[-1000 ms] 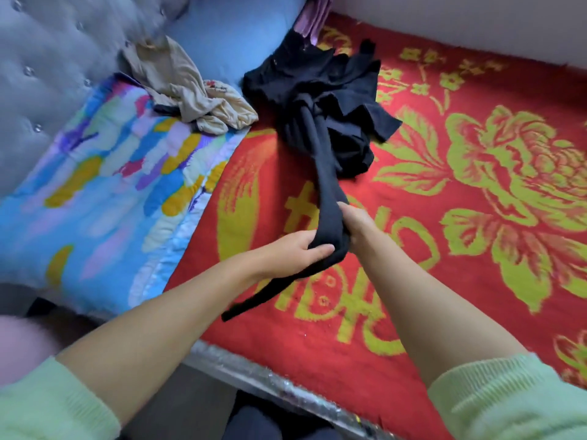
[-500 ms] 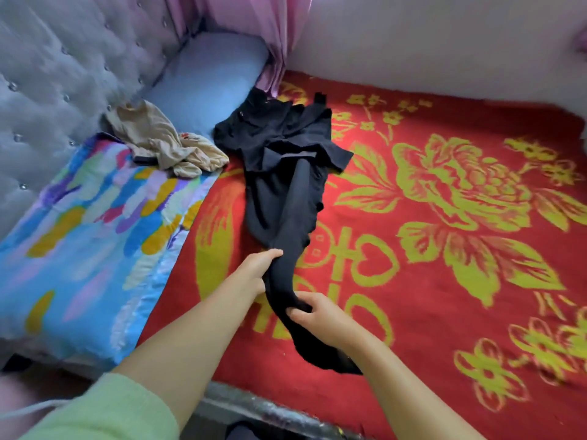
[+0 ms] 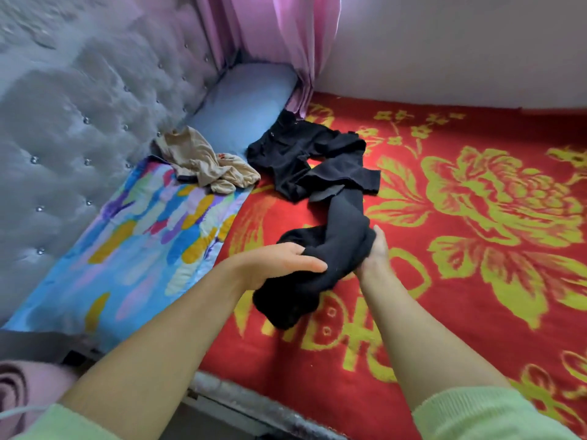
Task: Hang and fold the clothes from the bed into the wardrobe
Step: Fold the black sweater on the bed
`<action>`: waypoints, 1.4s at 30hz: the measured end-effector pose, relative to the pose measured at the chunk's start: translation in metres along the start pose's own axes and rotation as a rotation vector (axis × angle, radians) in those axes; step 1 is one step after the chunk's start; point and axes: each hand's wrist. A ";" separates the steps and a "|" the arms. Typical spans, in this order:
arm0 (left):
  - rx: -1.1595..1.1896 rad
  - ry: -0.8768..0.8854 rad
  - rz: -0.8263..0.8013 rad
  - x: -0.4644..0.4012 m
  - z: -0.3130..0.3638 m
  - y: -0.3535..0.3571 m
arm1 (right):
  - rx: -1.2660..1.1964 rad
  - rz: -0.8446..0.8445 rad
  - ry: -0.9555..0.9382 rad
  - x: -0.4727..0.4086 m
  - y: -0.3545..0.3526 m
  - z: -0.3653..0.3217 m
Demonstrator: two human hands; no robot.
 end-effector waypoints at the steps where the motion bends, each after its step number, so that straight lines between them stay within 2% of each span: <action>1: -0.135 -0.033 0.005 -0.005 -0.011 -0.008 | 0.175 0.019 -0.099 -0.002 0.006 -0.011; 3: -0.419 -0.072 0.064 -0.017 -0.031 -0.020 | 0.517 -0.002 -0.274 0.003 0.012 -0.026; 5: -0.595 0.003 0.232 -0.026 -0.033 -0.029 | 0.812 -0.154 -0.392 0.021 0.013 -0.038; 7: -0.588 0.241 0.414 -0.031 -0.016 -0.032 | 1.141 -0.315 -0.460 0.051 0.014 -0.052; 8: -0.555 0.392 0.443 -0.034 -0.004 -0.033 | 1.315 -0.382 -0.487 0.069 0.015 -0.061; 11: -0.672 0.762 0.361 -0.035 0.036 -0.023 | 1.646 -0.488 -0.531 0.121 0.027 -0.092; 12: -0.727 0.825 0.319 -0.037 0.047 -0.017 | 1.702 -0.516 -0.566 0.140 0.033 -0.105; 14: -0.681 0.873 0.249 -0.039 0.062 -0.010 | 1.795 -0.514 -0.699 0.173 0.046 -0.131; 16: -0.503 0.819 0.174 -0.036 0.075 -0.007 | 1.767 -0.446 -0.820 0.192 0.052 -0.161; 19: -0.185 0.661 0.097 -0.025 0.084 -0.010 | 1.640 -0.365 -0.876 0.196 0.052 -0.193; 23: -0.192 0.567 0.008 -0.011 0.086 -0.023 | 1.671 -0.361 -0.923 0.182 0.051 -0.195; 26: -0.128 0.534 -0.102 0.002 0.080 -0.032 | 1.582 -0.397 -0.974 0.178 0.057 -0.179; 29: 0.010 0.578 -0.026 0.012 0.084 -0.022 | 1.544 -0.472 -1.010 0.177 0.062 -0.169; 31: 0.064 0.607 0.129 0.014 0.094 -0.015 | 1.614 -0.585 -0.858 0.176 0.063 -0.163; 33: 0.034 0.665 0.228 0.015 0.106 -0.012 | 1.606 -0.693 -0.691 0.173 0.062 -0.154; 35: -0.064 0.722 0.289 0.016 0.111 -0.009 | 1.480 -0.691 -0.634 0.163 0.059 -0.144; 37: -0.154 0.751 0.306 0.019 0.109 -0.011 | 1.400 -0.640 -0.721 0.157 0.057 -0.136; 40: -0.151 0.698 0.164 0.025 0.102 -0.028 | 1.355 -0.599 -0.904 0.161 0.058 -0.137; 42: -0.208 0.710 0.150 0.028 0.099 -0.044 | 1.366 -0.621 -0.994 0.173 0.062 -0.140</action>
Point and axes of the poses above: each hand's wrist, its own x-axis away from the middle knuckle, its own y-axis out of the palm, z = x × y, and after that the axes turned 11 degrees about z, right-handed
